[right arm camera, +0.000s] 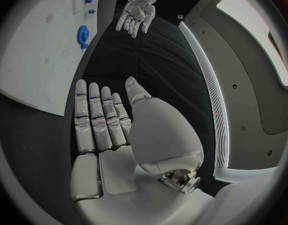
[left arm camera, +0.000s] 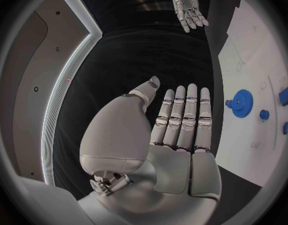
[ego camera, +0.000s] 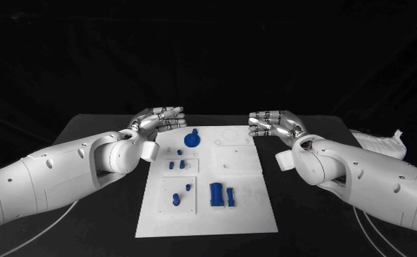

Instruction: Assemble the parts on the task board

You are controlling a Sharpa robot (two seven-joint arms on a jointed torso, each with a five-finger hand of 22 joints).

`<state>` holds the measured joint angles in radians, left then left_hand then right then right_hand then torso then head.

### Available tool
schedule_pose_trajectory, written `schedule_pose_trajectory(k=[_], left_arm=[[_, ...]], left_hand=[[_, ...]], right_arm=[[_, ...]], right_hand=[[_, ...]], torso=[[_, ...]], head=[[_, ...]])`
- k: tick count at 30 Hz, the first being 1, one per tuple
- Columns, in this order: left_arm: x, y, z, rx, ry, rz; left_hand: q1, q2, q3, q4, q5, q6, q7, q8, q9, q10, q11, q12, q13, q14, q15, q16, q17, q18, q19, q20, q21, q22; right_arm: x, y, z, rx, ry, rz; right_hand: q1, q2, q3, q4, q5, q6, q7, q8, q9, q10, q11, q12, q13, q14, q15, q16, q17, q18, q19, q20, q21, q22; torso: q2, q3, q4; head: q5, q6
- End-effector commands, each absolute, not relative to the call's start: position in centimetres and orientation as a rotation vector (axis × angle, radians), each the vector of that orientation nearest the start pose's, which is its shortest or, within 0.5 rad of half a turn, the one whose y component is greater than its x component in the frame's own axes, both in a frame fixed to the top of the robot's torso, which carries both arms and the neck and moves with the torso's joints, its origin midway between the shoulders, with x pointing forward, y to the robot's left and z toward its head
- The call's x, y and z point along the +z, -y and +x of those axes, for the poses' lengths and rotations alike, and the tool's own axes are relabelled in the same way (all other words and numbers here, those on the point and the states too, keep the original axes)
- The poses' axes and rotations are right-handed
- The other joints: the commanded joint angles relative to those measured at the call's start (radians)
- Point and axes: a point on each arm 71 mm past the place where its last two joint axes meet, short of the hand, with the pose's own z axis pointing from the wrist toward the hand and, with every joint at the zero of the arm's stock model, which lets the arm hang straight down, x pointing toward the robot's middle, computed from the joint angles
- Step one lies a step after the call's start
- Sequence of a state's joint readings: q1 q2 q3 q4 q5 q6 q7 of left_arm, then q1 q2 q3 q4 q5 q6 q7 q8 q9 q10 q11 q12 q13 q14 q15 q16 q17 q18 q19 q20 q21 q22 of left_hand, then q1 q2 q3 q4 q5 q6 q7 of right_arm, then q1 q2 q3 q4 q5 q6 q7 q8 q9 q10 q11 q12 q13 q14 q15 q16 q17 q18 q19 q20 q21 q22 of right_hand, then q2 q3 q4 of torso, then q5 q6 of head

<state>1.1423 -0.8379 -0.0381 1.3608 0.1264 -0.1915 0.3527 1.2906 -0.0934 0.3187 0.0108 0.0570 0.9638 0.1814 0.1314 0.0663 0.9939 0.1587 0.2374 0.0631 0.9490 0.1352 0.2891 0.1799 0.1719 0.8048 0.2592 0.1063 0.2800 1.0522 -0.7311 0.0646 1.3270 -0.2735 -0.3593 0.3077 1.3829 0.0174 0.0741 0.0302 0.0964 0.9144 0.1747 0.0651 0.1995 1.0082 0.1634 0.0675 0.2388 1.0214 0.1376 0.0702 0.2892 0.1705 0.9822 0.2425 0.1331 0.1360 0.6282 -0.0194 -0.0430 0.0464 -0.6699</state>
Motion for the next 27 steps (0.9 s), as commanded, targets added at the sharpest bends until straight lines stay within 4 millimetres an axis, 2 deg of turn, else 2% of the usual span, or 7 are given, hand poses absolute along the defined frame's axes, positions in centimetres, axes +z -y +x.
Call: schedule_pose_trajectory(k=[1, 5, 13, 14, 16, 19, 27], left_arm=[[-22.4, -25.4, 50.6, -1.54, -1.339, -1.368], [-22.9, -24.9, 50.6, -1.541, -1.329, -1.375], [-23.2, -24.3, 50.1, -1.472, -1.378, -1.358], [-23.2, -24.1, 50.0, -1.463, -1.374, -1.354], [-23.2, -23.6, 49.7, -1.436, -1.36, -1.342], [-23.2, -22.8, 49.2, -1.397, -1.339, -1.323], [-22.8, -20.4, 47.3, -1.282, -1.262, -1.25]], left_hand=[[0.002, 0.016, -0.012, 0.0, -0.002, 0.011, -0.001, -0.014, -0.001, 0.013, 0.004, -0.035, -0.001, 0.007, 0.008, -0.043, -0.023, 0.015, -0.008, 0.005, -0.012, -0.022], [0.008, 0.024, -0.022, -0.003, -0.003, 0.019, -0.001, -0.03, -0.001, 0.023, 0.005, -0.071, -0.001, 0.024, 0.011, -0.083, -0.045, 0.015, -0.007, 0.008, -0.022, -0.045], [-0.588, 0.093, -0.157, -0.011, -0.057, -0.433, -0.083, -0.131, -0.066, -0.444, -0.069, -0.147, -0.063, -0.423, -0.056, -0.176, -0.107, -0.064, -0.373, -0.115, -0.106, -0.152], [-0.616, 0.093, -0.163, -0.011, -0.057, -0.454, -0.087, -0.131, -0.066, -0.465, -0.073, -0.15, -0.063, -0.444, -0.059, -0.181, -0.11, -0.064, -0.39, -0.12, -0.106, -0.157], [-0.676, 0.093, -0.177, -0.011, -0.057, -0.499, -0.096, -0.131, -0.066, -0.513, -0.081, -0.158, -0.063, -0.489, -0.135, -0.19, -0.18, -0.074, -0.427, -0.133, -0.106, -0.168], [-0.747, 0.093, -0.194, -0.011, -0.057, -0.553, -0.106, -0.131, -0.066, -0.568, -0.159, -0.167, -0.063, -0.542, -0.135, -0.202, -0.18, -0.085, -0.471, -0.147, -0.106, -0.181], [-0.897, 0.093, -0.228, -0.011, -0.057, -0.667, -0.181, -0.131, -0.066, -0.686, -0.159, -0.237, -0.063, -0.655, -0.135, -0.289, -0.18, -0.096, -0.564, -0.178, -0.106, -0.209]], right_arm=[[-23.0, 21.0, 51.3, 1.467, -1.433, 1.037], [-23.3, 21.2, 51.8, 1.47, -1.43, 1.037], [-23.3, 21.0, 51.0, 1.36, -1.413, 1.063], [-23.2, 20.9, 50.8, 1.357, -1.402, 1.07], [-23.1, 20.6, 50.3, 1.346, -1.371, 1.09], [-22.9, 20.3, 49.4, 1.325, -1.327, 1.12], [-22.5, 19.4, 46.9, 1.252, -1.236, 1.192]], right_hand=[[-0.017, 0.025, -0.009, -0.026, -0.004, 0.005, -0.003, -0.002, -0.032, 0.013, 0.007, -0.003, -0.065, 0.013, 0.004, -0.01, -0.069, 0.019, 0.014, 0.003, -0.044, -0.037], [-0.033, 0.039, -0.024, -0.055, -0.004, 0.014, 0.009, -0.002, -0.062, 0.026, -0.001, -0.003, -0.12, 0.055, -0.004, -0.011, -0.126, 0.014, 0.043, 0.001, -0.066, -0.063], [-0.652, -0.017, -0.074, -0.03, -0.096, -0.413, -0.075, -0.065, -0.124, -0.45, -0.076, -0.067, -0.239, -0.441, -0.065, -0.07, -0.2, -0.068, -0.428, -0.11, -0.133, -0.136], [-0.681, -0.017, -0.074, -0.03, -0.096, -0.433, -0.079, -0.065, -0.127, -0.471, -0.079, -0.067, -0.239, -0.463, -0.138, -0.07, -0.203, -0.068, -0.45, -0.115, -0.133, -0.136], [-0.744, -0.017, -0.074, -0.03, -0.096, -0.476, -0.088, -0.065, -0.2, -0.519, -0.087, -0.067, -0.239, -0.514, -0.138, -0.07, -0.211, -0.074, -0.498, -0.127, -0.133, -0.136], [-0.817, -0.017, -0.074, -0.03, -0.096, -0.526, -0.098, -0.065, -0.2, -0.576, -0.163, -0.067, -0.239, -0.572, -0.138, -0.07, -0.289, -0.079, -0.553, -0.14, -0.133, -0.136], [-0.92, -0.017, -0.074, -0.03, -0.096, -0.597, -0.175, -0.065, -0.2, -0.655, -0.163, -0.067, -0.239, -0.654, -0.138, -0.07, -0.289, -0.09, -0.632, -0.159, -0.133, -0.136]], torso=[[-0.017, 0.0008, -0.0018], [-0.022, 0.0023, 0.003], [-0.046, 0.0091, 0.0194], [-0.054, 0.0113, 0.0243], [-0.07, 0.0156, 0.0343], [-0.081, 0.0186, 0.0413], [-0.084, 0.0194, 0.043]], head=[[0.003, 0.012], [0.007, 0.02], [-0.019, 0.039], [-0.025, 0.045], [-0.036, 0.058], [-0.044, 0.068], [-0.046, 0.07]])
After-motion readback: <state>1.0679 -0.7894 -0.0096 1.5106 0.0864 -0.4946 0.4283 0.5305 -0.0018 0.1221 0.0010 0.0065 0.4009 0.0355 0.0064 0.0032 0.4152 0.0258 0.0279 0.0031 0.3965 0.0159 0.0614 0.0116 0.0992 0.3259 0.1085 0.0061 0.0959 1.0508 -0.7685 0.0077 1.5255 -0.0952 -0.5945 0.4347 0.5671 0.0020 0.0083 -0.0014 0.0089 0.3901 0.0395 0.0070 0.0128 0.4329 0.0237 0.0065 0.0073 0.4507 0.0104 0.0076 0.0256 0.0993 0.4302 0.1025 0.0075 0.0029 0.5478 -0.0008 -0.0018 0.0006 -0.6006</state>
